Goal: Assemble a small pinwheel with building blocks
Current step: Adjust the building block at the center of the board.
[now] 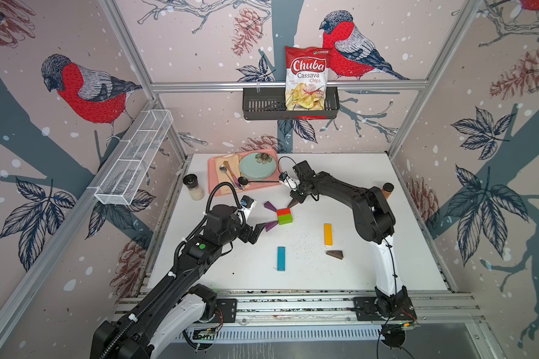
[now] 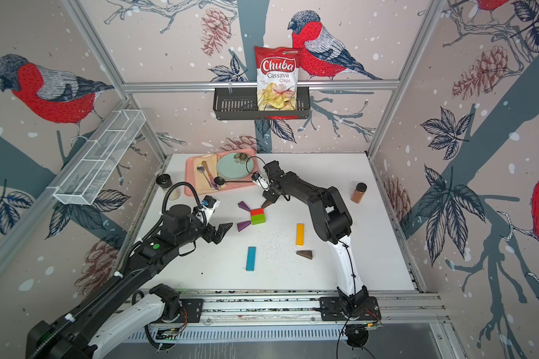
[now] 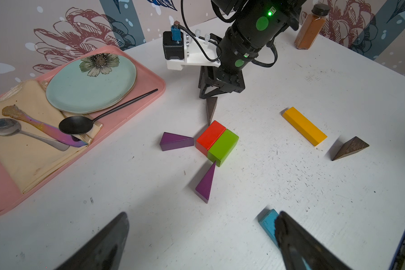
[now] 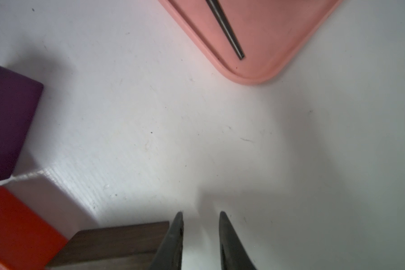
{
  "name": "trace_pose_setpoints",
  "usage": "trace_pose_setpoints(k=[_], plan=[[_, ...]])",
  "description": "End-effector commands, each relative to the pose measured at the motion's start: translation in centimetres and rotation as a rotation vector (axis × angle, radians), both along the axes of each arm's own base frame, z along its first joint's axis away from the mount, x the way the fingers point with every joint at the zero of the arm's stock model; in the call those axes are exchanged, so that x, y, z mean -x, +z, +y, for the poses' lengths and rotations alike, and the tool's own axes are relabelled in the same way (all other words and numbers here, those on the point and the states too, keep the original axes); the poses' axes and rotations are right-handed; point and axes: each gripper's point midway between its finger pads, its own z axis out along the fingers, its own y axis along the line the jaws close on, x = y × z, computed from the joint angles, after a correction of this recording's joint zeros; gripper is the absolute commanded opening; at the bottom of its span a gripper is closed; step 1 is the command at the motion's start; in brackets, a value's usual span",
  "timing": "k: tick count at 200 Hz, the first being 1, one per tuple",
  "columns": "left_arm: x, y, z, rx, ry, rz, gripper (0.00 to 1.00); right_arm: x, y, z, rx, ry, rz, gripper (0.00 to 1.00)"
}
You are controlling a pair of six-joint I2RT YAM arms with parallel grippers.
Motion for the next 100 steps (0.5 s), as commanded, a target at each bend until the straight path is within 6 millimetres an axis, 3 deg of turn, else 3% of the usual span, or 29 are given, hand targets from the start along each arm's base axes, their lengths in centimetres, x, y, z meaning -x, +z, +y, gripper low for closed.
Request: trace_pose_setpoints(k=[1, 59, 80, 100], plan=[[-0.2, 0.5, -0.1, 0.009, 0.0, -0.016, 0.97, 0.0, 0.7, 0.7, -0.025, 0.016, -0.009, 0.28], [-0.1, 0.6, -0.1, 0.011, -0.001, -0.017, 0.96, -0.7, 1.5, 0.6, -0.017, -0.003, -0.059, 0.28], [-0.1, 0.6, -0.1, 0.012, -0.005, -0.016, 0.97, -2.2, 3.0, -0.3, -0.055, -0.052, -0.095, 0.28], [-0.1, 0.6, -0.2, 0.013, -0.006, -0.017, 0.97, -3.5, 6.1, -1.3, -0.094, -0.106, -0.189, 0.3]])
